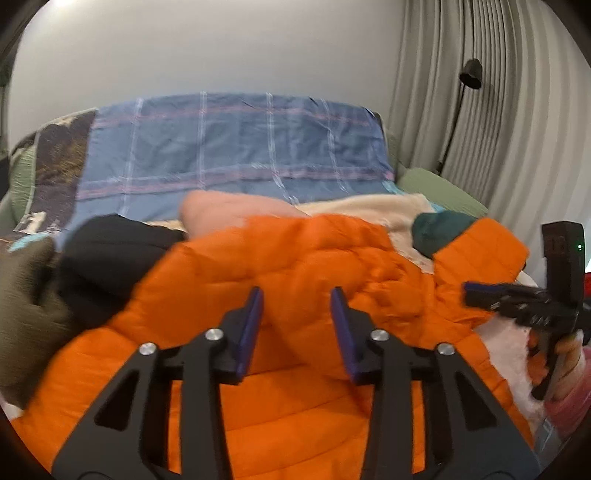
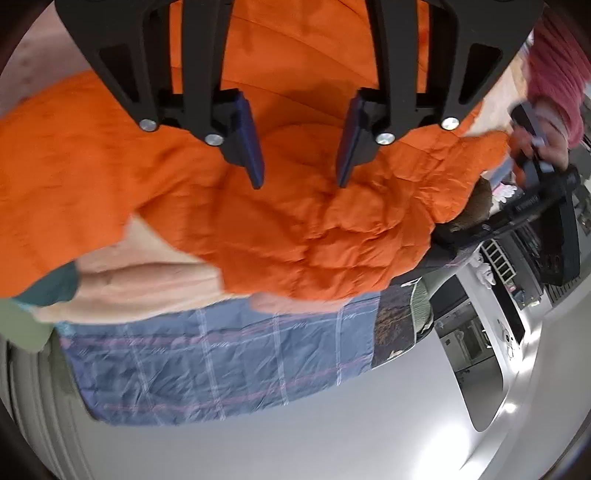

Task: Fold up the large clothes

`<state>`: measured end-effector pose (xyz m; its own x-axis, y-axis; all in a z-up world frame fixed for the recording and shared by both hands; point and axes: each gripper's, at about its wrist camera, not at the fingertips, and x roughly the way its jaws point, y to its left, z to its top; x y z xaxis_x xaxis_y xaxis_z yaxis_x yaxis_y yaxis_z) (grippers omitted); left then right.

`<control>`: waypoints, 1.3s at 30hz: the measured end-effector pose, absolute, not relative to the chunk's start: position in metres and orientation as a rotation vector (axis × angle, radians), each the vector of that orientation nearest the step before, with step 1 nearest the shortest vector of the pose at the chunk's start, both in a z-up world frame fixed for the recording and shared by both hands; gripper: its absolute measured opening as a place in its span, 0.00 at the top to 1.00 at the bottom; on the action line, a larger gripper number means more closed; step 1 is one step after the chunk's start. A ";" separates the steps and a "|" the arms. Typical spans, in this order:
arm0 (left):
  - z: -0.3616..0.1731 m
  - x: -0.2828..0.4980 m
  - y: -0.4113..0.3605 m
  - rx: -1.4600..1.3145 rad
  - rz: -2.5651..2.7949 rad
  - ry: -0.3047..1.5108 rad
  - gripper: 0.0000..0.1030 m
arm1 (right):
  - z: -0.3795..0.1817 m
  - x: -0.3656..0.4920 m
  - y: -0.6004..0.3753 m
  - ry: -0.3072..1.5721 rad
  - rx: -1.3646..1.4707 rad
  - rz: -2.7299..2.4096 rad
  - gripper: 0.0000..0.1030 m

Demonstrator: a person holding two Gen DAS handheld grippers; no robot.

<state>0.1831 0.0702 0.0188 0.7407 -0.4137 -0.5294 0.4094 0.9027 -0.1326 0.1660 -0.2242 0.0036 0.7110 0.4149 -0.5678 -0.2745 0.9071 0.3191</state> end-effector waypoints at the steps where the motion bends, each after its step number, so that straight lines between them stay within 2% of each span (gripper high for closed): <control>1: 0.014 0.188 0.059 -0.004 -0.464 0.587 0.65 | -0.005 0.175 -0.212 0.706 0.226 0.393 0.66; 3: 0.006 0.194 0.037 0.010 -0.487 0.594 0.65 | -0.023 0.186 -0.191 0.751 0.238 0.414 0.72; 6: -0.014 0.211 0.008 0.112 -0.474 0.603 0.65 | -0.056 0.201 -0.165 0.831 0.257 0.454 0.73; 9: -0.055 0.238 -0.001 0.227 -0.362 0.688 0.63 | -0.089 0.210 -0.140 0.928 0.224 0.506 0.73; 13: -0.109 0.251 0.014 0.240 -0.346 0.785 0.66 | -0.089 0.198 -0.147 0.931 0.195 0.505 0.73; 16: -0.102 0.246 0.018 0.208 -0.349 0.769 0.66 | -0.073 0.185 -0.161 0.883 0.186 0.464 0.73; 21: -0.086 0.234 0.023 0.160 -0.366 0.702 0.51 | -0.050 0.176 -0.170 0.791 0.125 0.382 0.73; 24: -0.105 0.243 0.020 0.205 -0.323 0.778 0.51 | -0.091 0.197 -0.172 0.954 0.090 0.327 0.74; 26: -0.097 0.231 0.023 0.198 -0.314 0.768 0.50 | -0.090 0.188 -0.182 0.946 0.159 0.321 0.73; 27: -0.088 0.220 0.027 0.194 -0.319 0.746 0.47 | -0.080 0.178 -0.187 0.925 0.167 0.330 0.72; 28: -0.076 0.207 0.031 0.185 -0.322 0.723 0.37 | -0.068 0.165 -0.194 0.883 0.168 0.330 0.71; 29: -0.069 0.196 0.038 0.180 -0.318 0.704 0.28 | -0.060 0.155 -0.200 0.852 0.166 0.321 0.64; 30: -0.058 0.178 0.048 0.174 -0.313 0.673 0.25 | -0.051 0.138 -0.211 0.815 0.165 0.300 0.61; 32: -0.044 0.146 0.072 0.168 -0.317 0.639 0.19 | -0.043 0.106 -0.238 0.773 0.187 0.274 0.60; 35: -0.044 0.105 0.112 0.140 -0.284 0.644 0.16 | -0.045 0.061 -0.273 0.780 0.252 0.212 0.60; 39: -0.072 0.062 0.173 0.061 -0.213 0.762 0.16 | -0.076 0.018 -0.306 0.842 0.356 0.140 0.60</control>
